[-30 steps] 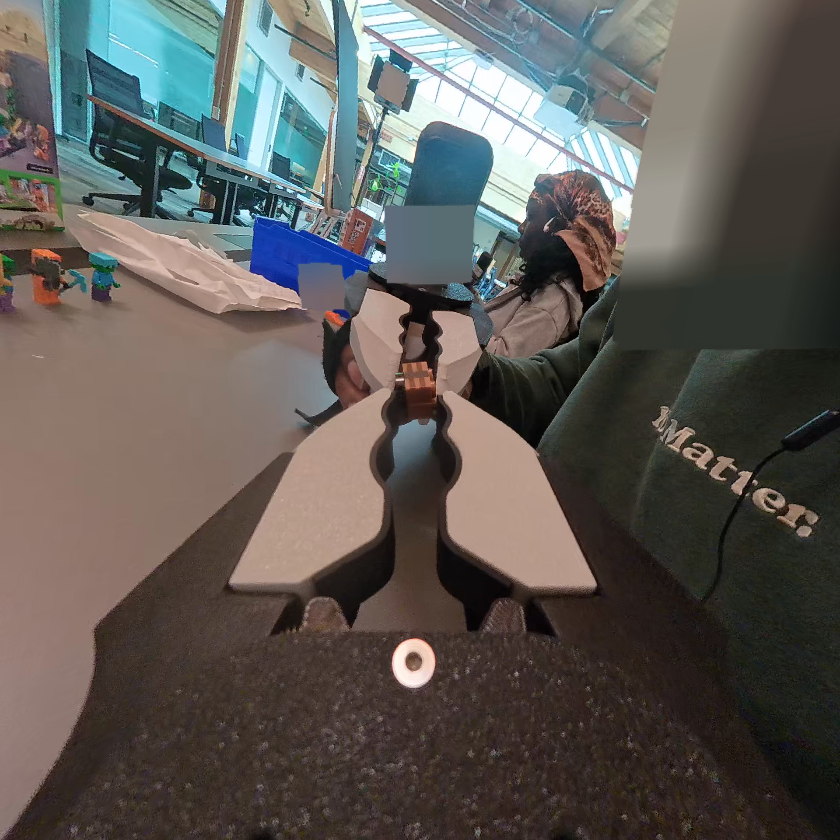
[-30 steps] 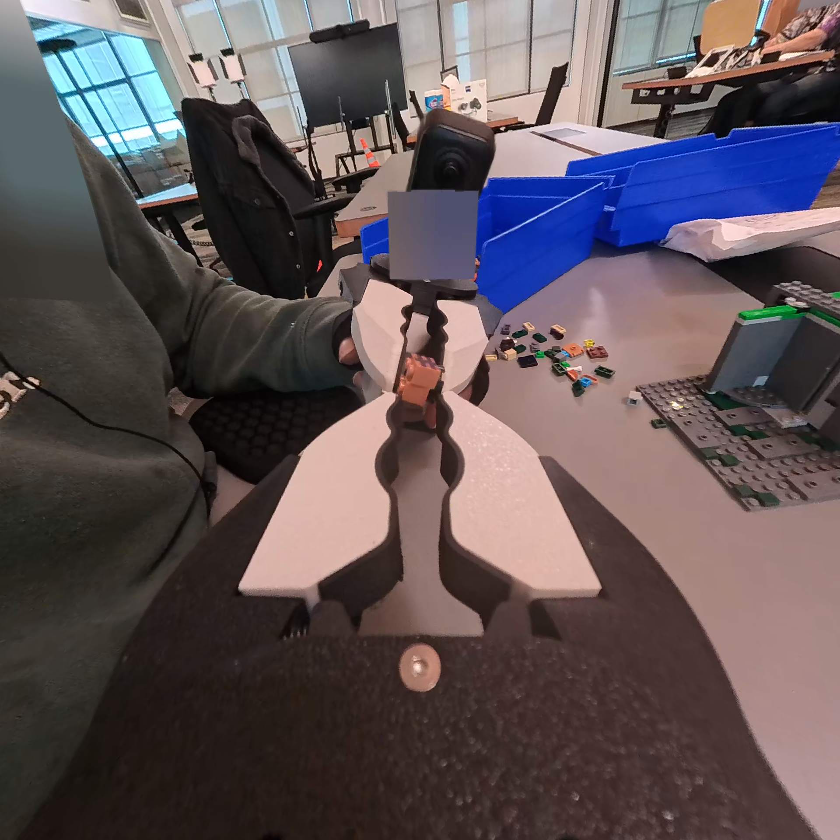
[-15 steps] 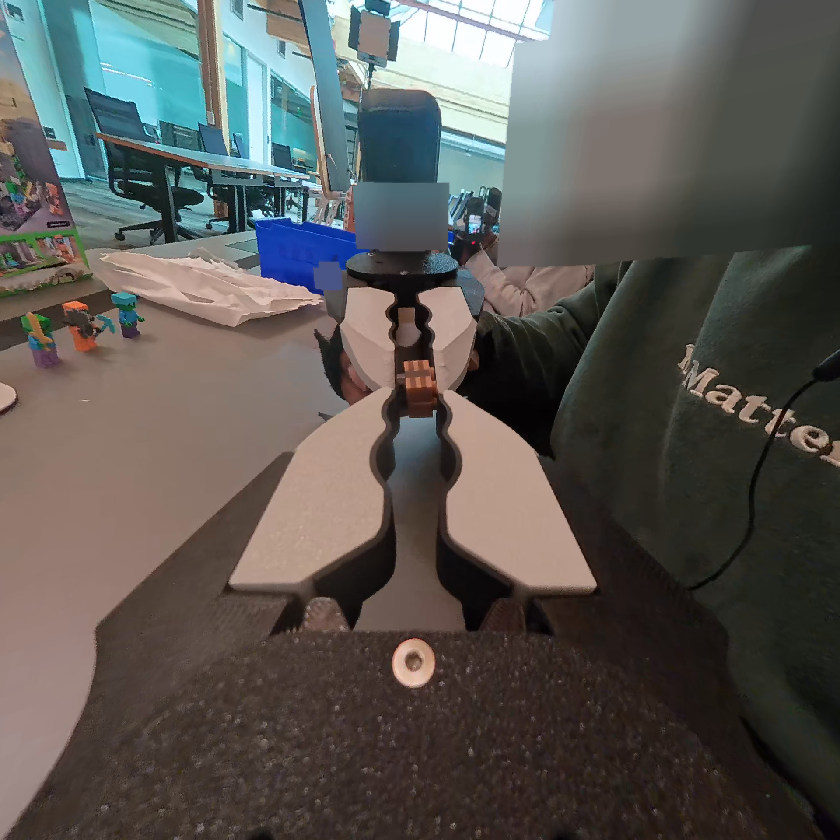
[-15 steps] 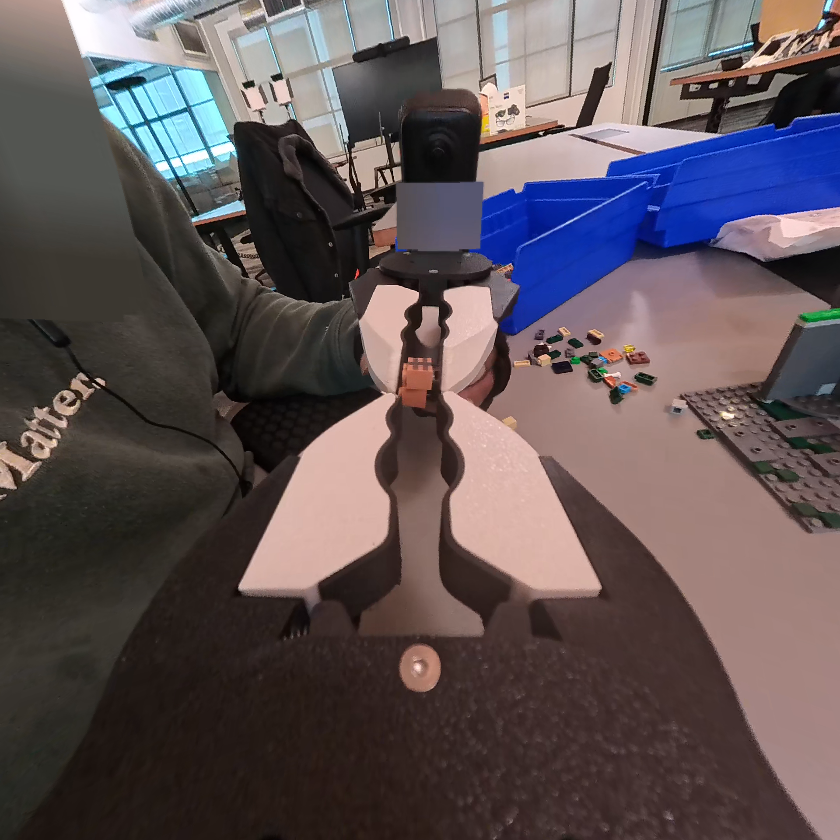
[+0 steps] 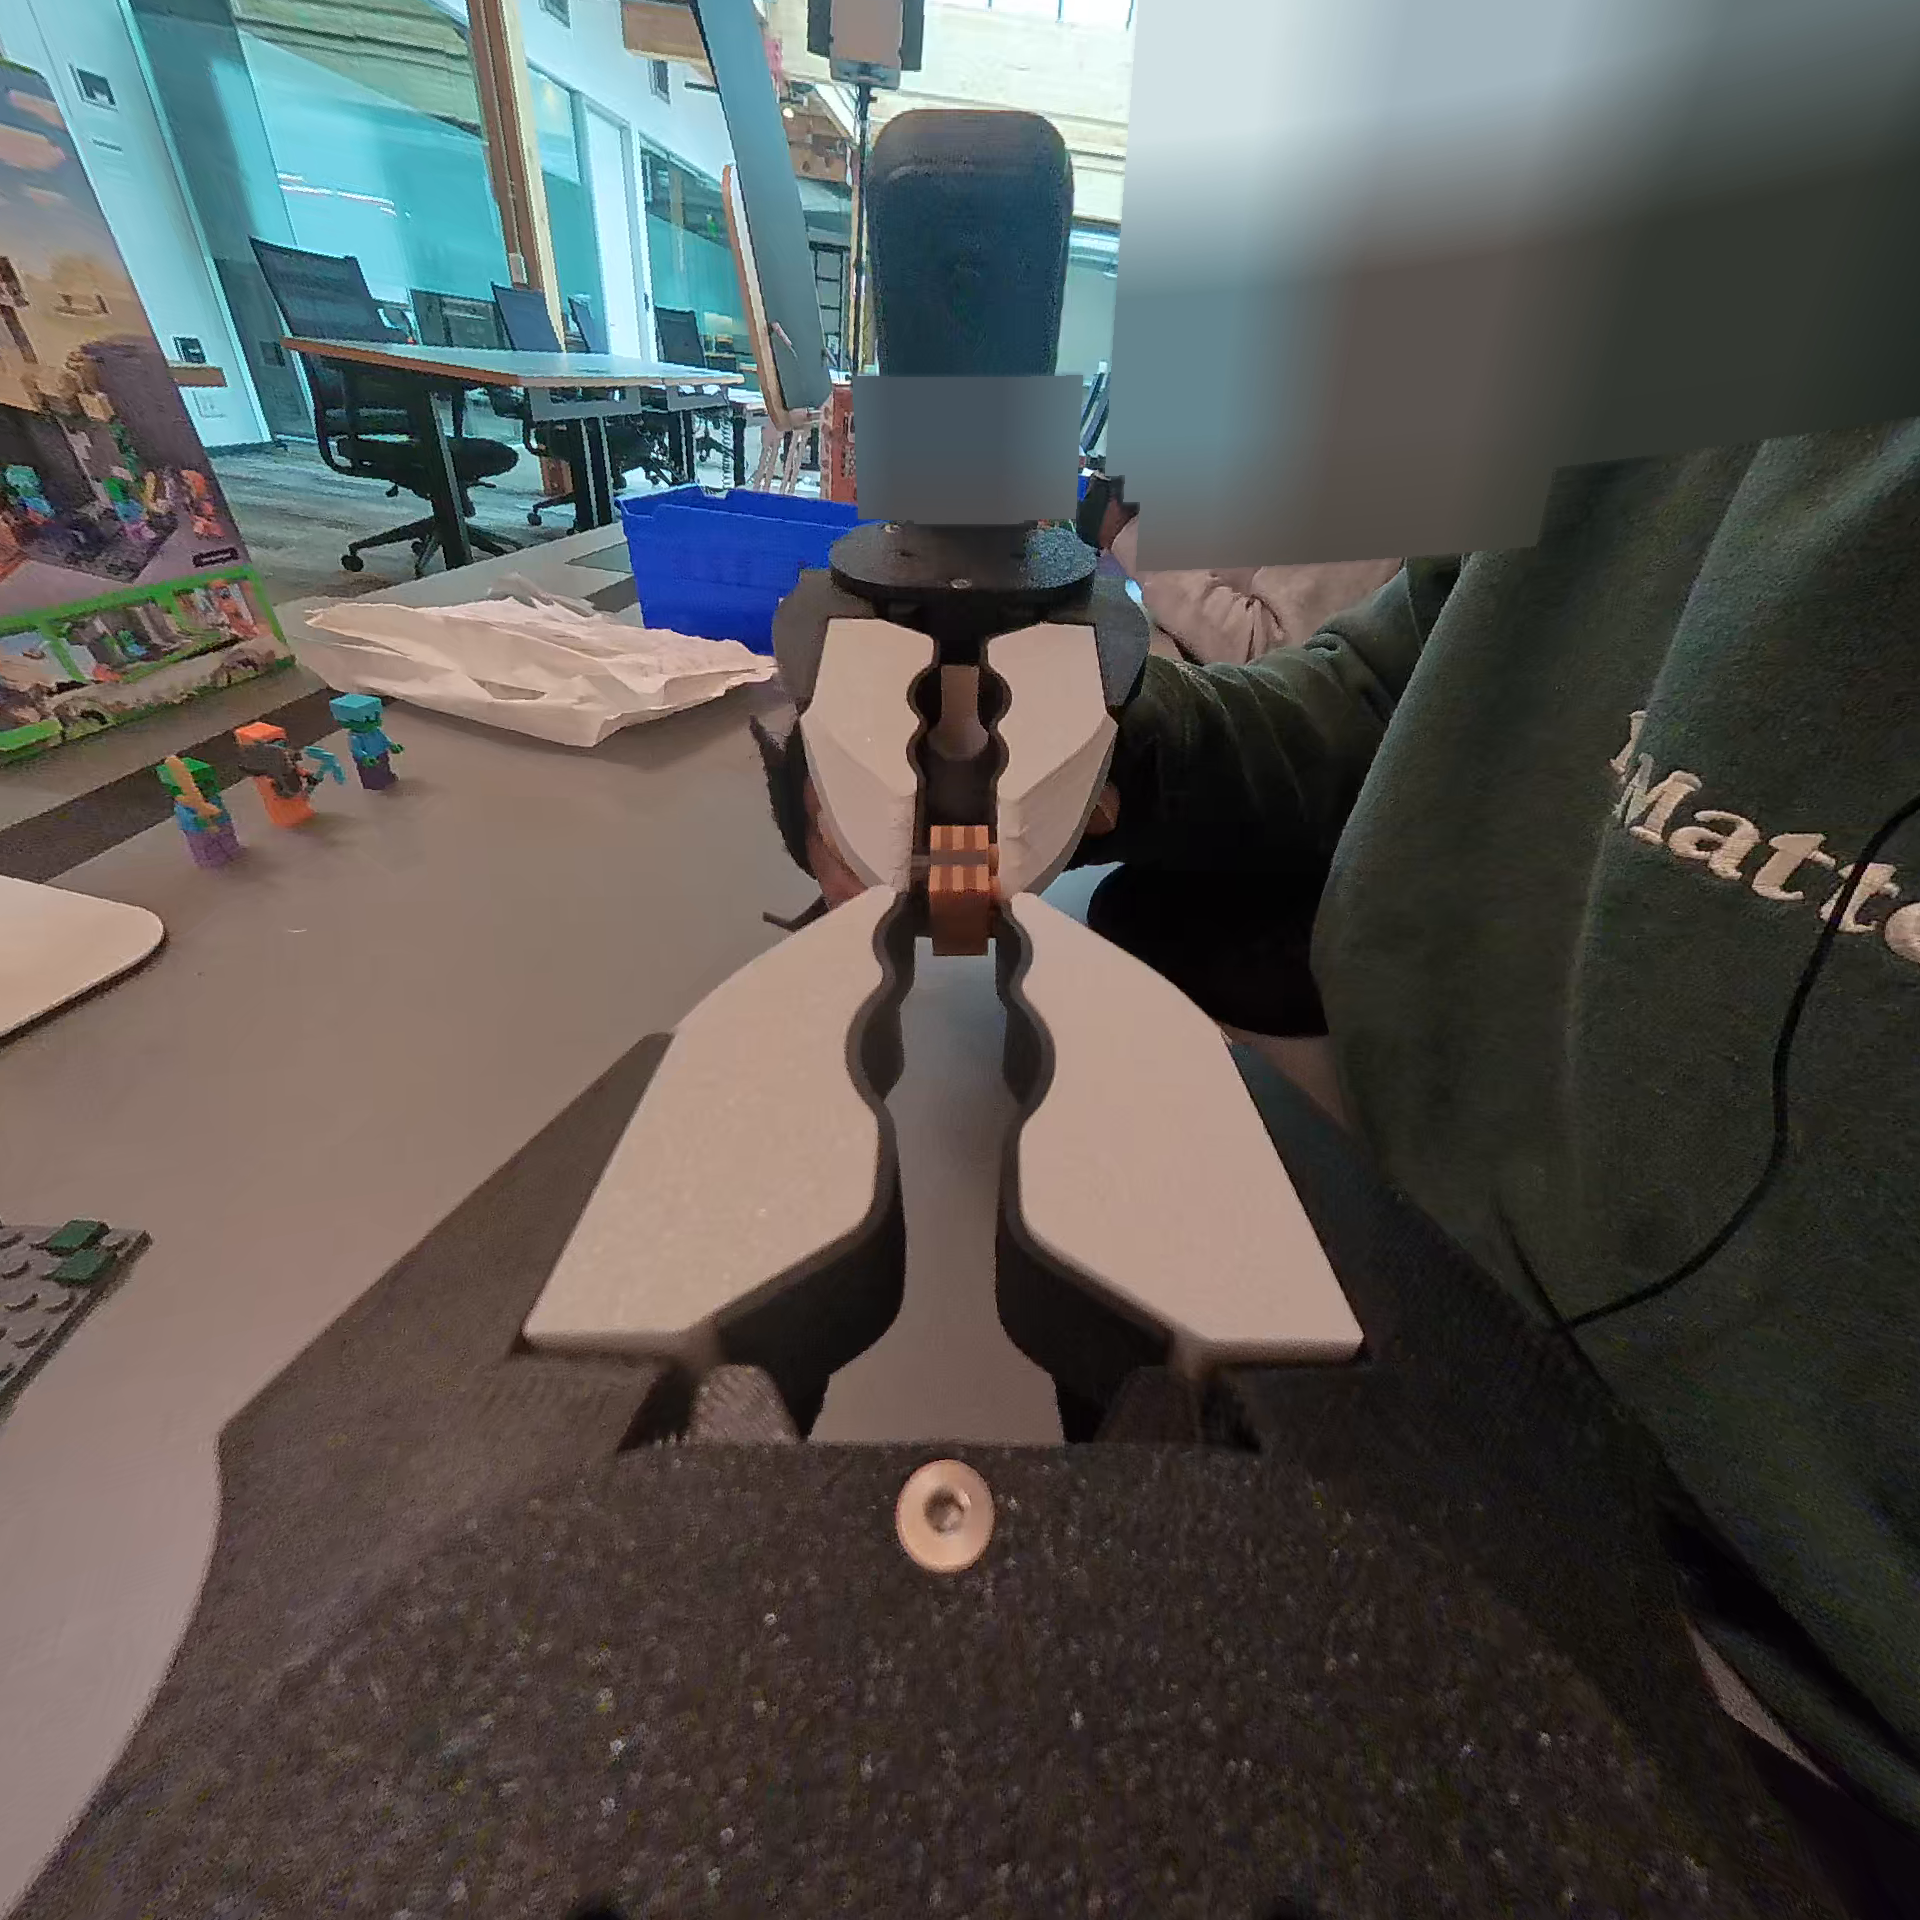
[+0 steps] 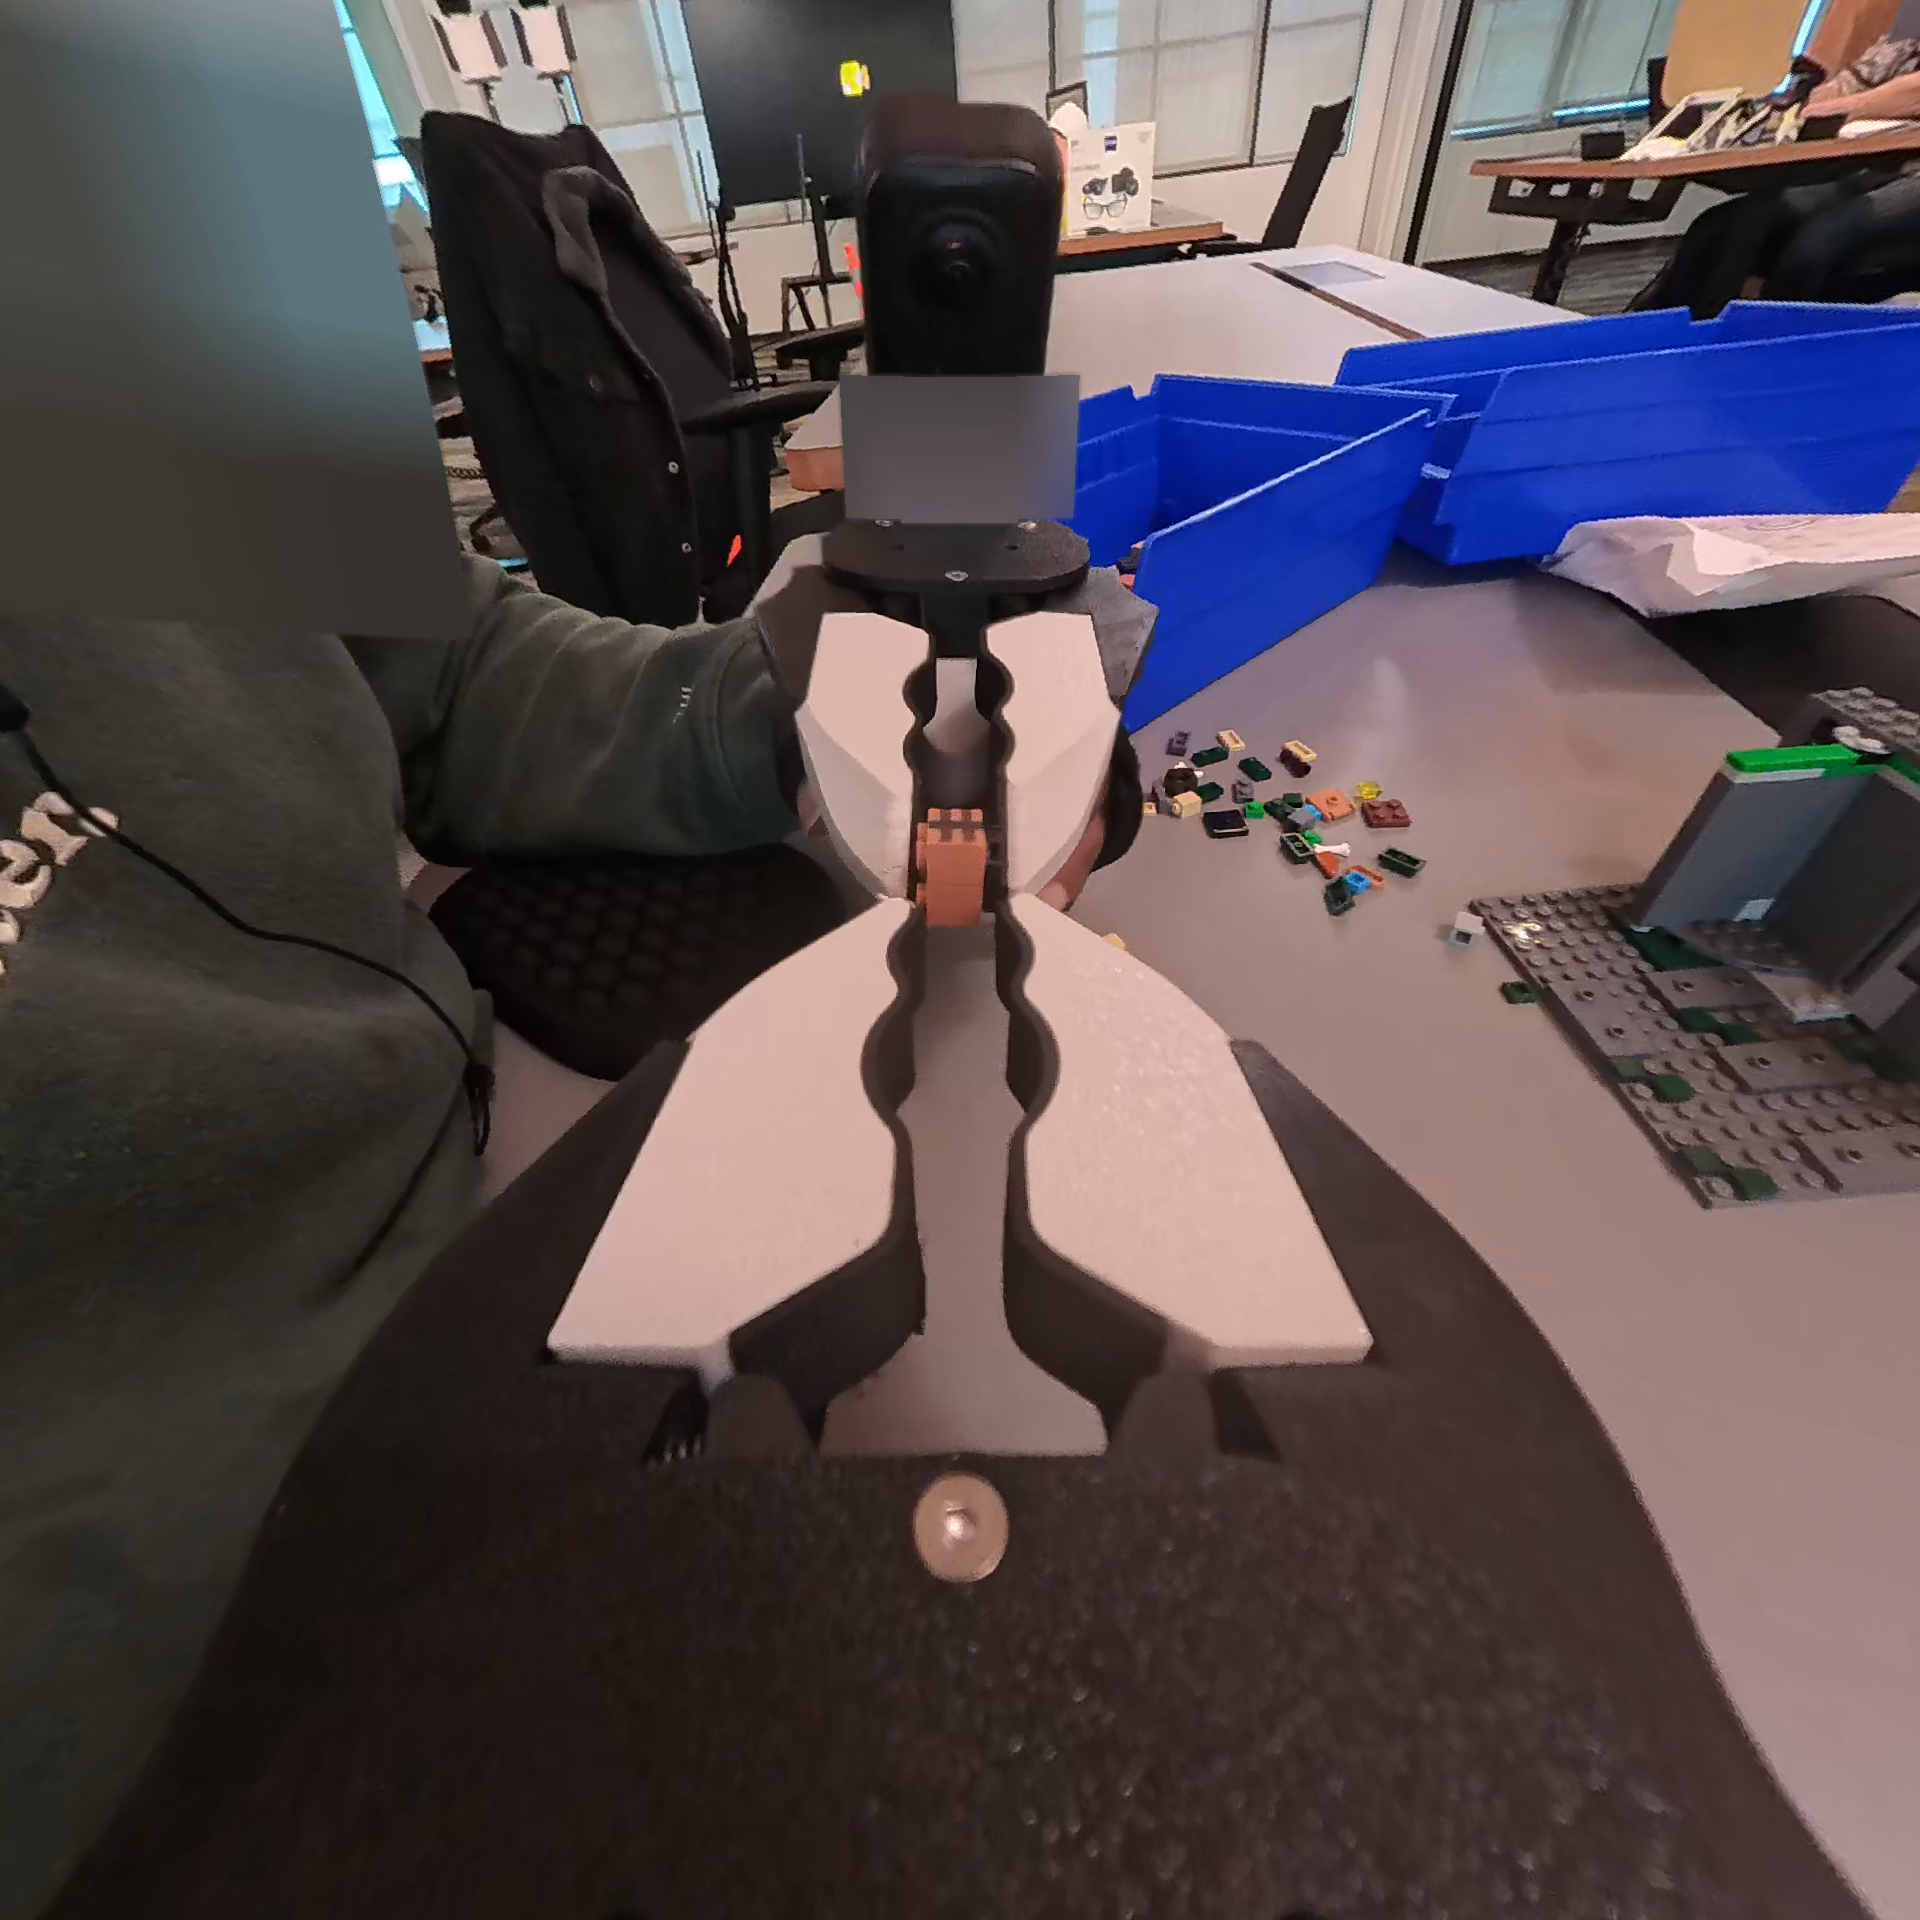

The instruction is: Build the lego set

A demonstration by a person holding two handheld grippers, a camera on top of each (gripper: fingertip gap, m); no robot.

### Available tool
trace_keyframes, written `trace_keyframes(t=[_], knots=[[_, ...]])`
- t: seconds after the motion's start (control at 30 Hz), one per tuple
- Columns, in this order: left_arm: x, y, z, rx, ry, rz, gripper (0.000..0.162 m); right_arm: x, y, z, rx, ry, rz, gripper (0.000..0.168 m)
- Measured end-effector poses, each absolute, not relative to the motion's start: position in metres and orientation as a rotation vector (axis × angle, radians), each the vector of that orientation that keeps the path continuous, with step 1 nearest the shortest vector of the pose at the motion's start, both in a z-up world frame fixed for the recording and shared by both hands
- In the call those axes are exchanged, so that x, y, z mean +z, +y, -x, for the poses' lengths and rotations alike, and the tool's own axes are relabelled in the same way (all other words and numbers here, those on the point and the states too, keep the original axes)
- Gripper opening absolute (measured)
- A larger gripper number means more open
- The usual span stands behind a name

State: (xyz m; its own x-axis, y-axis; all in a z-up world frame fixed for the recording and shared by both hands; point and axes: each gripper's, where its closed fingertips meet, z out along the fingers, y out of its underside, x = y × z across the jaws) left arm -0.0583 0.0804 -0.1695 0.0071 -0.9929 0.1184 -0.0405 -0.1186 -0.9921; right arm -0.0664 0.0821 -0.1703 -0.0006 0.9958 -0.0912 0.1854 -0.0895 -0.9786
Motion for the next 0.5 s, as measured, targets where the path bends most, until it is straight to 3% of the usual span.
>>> trace_keyframes(t=[0.5], knots=[[-0.1721,0.0773,0.053,-1.206,1.211,1.327,0.015,-0.1638,0.0796,0.0628,1.207,-1.301,1.346,0.012]])
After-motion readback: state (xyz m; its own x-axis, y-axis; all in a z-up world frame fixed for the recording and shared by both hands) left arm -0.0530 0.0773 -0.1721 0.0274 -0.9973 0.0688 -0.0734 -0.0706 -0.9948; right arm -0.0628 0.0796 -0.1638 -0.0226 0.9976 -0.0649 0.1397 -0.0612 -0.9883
